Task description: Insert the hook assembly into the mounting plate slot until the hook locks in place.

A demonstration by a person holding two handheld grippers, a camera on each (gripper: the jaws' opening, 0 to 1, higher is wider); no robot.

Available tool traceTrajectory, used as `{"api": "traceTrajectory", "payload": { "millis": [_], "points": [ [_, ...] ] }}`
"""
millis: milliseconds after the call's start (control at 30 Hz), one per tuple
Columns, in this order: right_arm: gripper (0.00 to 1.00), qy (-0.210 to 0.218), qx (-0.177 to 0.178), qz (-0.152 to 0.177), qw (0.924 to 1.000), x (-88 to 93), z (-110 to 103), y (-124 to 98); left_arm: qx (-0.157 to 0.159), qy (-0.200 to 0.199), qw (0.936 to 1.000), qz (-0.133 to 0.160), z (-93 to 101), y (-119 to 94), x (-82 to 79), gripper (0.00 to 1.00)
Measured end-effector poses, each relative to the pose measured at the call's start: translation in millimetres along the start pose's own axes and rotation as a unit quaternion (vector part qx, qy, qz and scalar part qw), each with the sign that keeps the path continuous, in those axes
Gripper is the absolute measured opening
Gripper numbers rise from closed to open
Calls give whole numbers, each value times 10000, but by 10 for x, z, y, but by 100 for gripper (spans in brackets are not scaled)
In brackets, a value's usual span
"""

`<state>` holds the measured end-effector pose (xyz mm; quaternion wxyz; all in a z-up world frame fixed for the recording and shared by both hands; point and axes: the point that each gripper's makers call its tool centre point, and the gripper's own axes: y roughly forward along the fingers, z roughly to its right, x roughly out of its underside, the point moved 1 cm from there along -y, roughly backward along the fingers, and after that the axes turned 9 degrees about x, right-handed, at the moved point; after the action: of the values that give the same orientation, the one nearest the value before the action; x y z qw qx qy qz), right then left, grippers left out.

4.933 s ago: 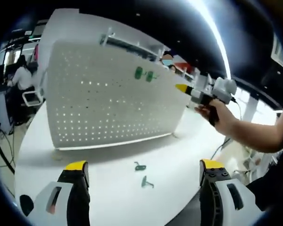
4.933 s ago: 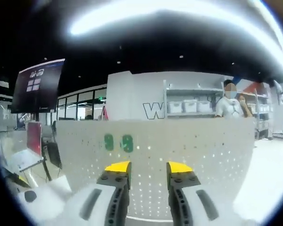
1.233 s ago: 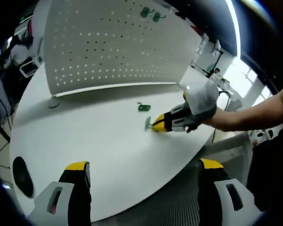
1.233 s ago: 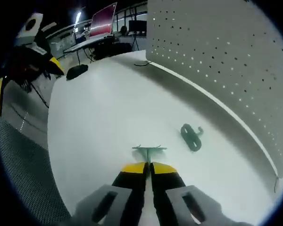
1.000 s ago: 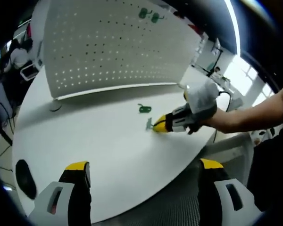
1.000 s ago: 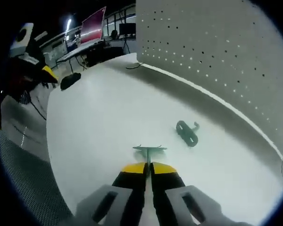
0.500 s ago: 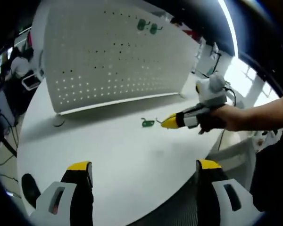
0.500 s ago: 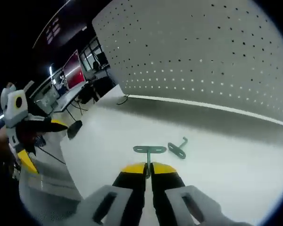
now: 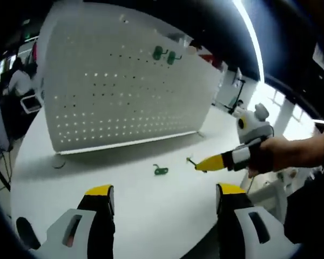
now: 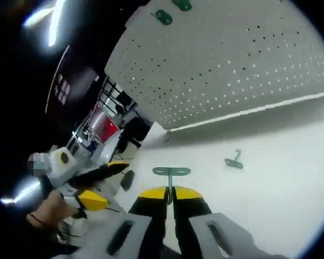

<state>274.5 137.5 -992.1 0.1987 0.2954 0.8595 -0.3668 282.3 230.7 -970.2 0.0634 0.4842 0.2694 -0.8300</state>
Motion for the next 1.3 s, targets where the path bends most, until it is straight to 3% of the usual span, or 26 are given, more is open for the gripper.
{"api": "traceTrajectory", "payload": {
  "millis": [67, 167, 267, 533, 633, 867, 1033, 1300],
  "points": [
    [0, 155, -159, 54, 9997, 3, -77, -30, 50, 72, 10000, -6, 30, 16, -17, 74],
    [0, 474, -519, -133, 9974, 71, -214, -67, 178, 233, 9996, 59, 89, 53, -59, 71],
    [0, 501, -681, -346, 9958, 165, -249, -63, 558, 239, 9981, 50, 208, 106, -73, 67],
    [0, 1180, -1231, -551, 9838, 253, -402, -122, 738, 406, 9963, 180, 263, 120, -142, 53],
    [0, 1193, -1450, -679, 9799, 284, -483, -151, 861, 392, 9952, 234, 307, 129, -155, 55],
    [0, 1303, -1663, -789, 9742, 291, -541, -189, 1147, 399, 9921, 311, 403, 125, -161, 31],
    [0, 1381, -1780, -814, 9709, 274, -586, -200, 1411, 494, 9881, 357, 515, 125, -178, 8],
    [0, 1478, -1965, -893, 9652, 271, -631, -248, 1538, 854, 9840, 272, 581, 124, -215, 3]
  ]
}}
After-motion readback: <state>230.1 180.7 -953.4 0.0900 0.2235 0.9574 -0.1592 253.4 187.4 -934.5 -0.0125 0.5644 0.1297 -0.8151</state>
